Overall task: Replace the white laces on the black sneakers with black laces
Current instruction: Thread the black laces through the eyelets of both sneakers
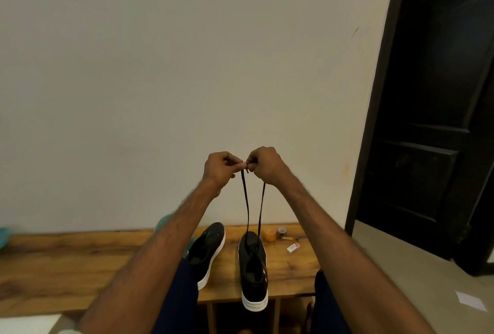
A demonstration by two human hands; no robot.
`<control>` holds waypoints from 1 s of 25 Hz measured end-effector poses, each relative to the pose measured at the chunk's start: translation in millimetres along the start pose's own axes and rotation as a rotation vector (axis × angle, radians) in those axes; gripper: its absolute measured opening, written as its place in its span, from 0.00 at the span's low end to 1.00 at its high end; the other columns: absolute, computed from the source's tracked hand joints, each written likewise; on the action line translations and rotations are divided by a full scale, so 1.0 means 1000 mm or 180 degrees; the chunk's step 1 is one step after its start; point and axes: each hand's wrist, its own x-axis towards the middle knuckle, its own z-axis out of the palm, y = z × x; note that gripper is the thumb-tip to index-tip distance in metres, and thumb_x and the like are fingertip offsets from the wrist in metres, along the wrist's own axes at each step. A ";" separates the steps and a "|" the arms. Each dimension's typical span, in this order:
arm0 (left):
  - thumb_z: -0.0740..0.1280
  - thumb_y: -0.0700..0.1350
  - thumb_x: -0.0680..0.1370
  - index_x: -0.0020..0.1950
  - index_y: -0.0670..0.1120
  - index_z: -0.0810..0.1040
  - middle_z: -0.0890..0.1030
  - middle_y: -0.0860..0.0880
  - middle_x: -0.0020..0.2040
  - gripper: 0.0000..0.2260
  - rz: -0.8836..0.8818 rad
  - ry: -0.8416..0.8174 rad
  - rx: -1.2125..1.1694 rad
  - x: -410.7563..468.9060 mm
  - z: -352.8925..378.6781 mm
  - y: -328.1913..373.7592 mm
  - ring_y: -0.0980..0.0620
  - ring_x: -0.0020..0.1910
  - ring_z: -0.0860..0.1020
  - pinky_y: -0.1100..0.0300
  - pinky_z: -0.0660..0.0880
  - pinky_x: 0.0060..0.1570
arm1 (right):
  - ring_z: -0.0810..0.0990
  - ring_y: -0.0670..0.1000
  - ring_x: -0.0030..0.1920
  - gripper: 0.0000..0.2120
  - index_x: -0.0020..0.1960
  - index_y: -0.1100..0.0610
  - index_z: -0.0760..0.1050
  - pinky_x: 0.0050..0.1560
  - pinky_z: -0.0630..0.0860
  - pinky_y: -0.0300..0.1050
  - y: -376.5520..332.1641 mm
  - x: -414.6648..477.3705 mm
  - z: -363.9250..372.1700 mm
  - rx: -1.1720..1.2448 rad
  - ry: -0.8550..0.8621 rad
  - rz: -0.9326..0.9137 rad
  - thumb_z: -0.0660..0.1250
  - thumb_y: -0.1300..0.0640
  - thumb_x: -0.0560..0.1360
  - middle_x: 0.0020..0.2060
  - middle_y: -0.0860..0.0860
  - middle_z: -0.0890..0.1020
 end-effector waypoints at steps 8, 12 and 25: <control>0.76 0.39 0.72 0.44 0.45 0.82 0.84 0.48 0.45 0.05 -0.0750 0.0144 -0.1062 -0.004 0.004 0.002 0.51 0.49 0.80 0.61 0.76 0.42 | 0.81 0.54 0.42 0.10 0.54 0.60 0.82 0.44 0.79 0.51 0.009 -0.011 0.021 -0.0154 0.0527 -0.0581 0.64 0.56 0.82 0.42 0.55 0.84; 0.76 0.43 0.73 0.50 0.49 0.84 0.81 0.52 0.46 0.07 -0.1105 0.0249 -0.1431 -0.008 0.009 -0.001 0.55 0.45 0.74 0.60 0.75 0.44 | 0.81 0.49 0.38 0.10 0.53 0.60 0.84 0.44 0.78 0.45 0.013 -0.012 0.028 0.0640 0.0897 -0.0463 0.64 0.58 0.81 0.39 0.53 0.85; 0.71 0.40 0.78 0.60 0.48 0.82 0.83 0.49 0.51 0.11 -0.1204 0.1166 -0.2500 -0.001 0.018 -0.032 0.52 0.52 0.80 0.56 0.76 0.59 | 0.83 0.51 0.32 0.09 0.48 0.62 0.82 0.37 0.82 0.42 0.029 -0.002 0.053 0.3027 0.1556 0.0855 0.63 0.63 0.81 0.37 0.57 0.84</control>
